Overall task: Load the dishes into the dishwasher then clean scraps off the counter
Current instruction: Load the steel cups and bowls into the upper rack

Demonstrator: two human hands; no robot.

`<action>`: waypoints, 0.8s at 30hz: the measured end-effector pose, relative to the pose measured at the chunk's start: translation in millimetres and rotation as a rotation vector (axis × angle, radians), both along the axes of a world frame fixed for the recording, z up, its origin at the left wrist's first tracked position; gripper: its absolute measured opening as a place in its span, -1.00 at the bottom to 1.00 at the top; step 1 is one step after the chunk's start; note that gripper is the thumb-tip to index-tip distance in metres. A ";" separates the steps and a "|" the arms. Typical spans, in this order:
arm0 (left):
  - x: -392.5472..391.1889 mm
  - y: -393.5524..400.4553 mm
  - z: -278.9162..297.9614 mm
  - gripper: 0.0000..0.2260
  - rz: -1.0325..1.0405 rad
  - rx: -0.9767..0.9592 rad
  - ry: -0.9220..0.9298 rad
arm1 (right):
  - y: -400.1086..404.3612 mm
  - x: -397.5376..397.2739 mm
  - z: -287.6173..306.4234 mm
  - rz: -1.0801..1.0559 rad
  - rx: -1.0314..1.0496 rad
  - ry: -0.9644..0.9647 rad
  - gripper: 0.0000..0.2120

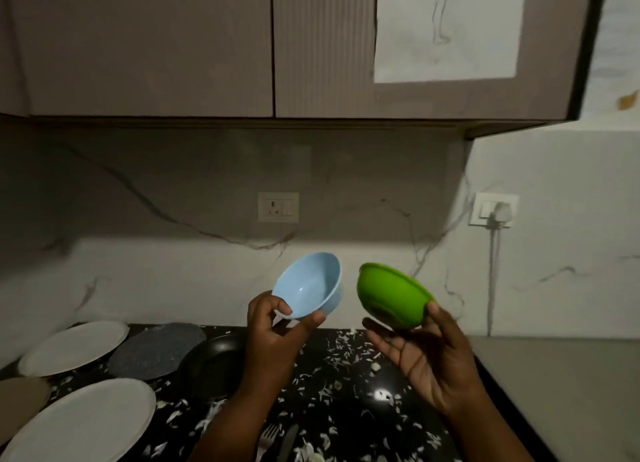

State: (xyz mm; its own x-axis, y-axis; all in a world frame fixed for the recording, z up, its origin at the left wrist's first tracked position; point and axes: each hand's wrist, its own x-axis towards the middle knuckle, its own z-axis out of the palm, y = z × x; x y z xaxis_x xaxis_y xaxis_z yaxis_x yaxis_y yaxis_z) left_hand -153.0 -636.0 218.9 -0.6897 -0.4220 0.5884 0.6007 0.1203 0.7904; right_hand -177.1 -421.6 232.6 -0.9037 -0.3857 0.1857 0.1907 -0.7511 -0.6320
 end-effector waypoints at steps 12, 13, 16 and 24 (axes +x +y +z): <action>124.7 104.3 50.8 -0.18 -0.666 0.875 -0.035 | 44.6 161.2 42.5 -0.082 -0.403 -0.291 -0.28; 129.3 118.8 51.5 -0.16 -0.740 0.972 -0.086 | 53.8 168.4 42.3 -0.112 -0.410 -0.319 -0.28; 132.9 162.1 44.2 -0.28 -0.859 1.205 -0.217 | 93.9 183.0 37.0 -0.224 -0.394 -0.389 -0.27; 127.0 352.8 -17.3 -0.35 -1.110 1.099 -0.737 | 292.5 217.1 -43.1 -0.690 -0.342 -0.583 -0.25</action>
State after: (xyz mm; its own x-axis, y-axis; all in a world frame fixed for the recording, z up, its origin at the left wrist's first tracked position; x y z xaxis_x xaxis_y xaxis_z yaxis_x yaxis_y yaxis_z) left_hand -26.0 -283.1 201.6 -0.8769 0.4478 -0.1746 -0.4805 -0.8095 0.3372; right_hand 40.0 -129.1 189.5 -0.8970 0.2566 -0.3600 -0.1473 -0.9412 -0.3039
